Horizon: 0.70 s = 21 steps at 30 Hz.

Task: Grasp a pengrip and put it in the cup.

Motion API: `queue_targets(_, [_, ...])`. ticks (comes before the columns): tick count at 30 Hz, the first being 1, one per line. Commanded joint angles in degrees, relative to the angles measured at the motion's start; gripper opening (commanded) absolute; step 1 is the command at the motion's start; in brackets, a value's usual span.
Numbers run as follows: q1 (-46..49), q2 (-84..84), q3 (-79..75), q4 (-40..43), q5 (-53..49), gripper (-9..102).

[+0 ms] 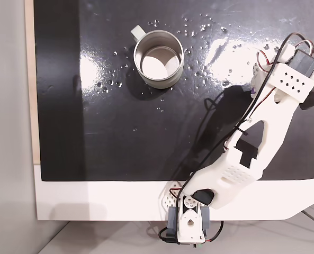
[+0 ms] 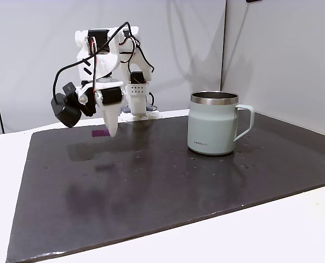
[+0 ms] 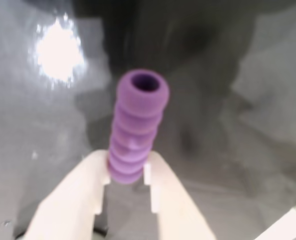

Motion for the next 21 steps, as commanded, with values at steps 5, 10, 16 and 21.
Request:
queue_targets(5, [-4.83, 11.95, -7.29, 2.46, 3.16, 0])
queue_targets(10, [-10.99, 20.65, -5.54, 2.46, 6.59, 0])
queue_targets(16, [-21.18, 25.66, -7.73, 2.46, 13.97, 0])
queue_targets(21, [-29.27, 24.96, -13.10, 2.46, 20.74, 0])
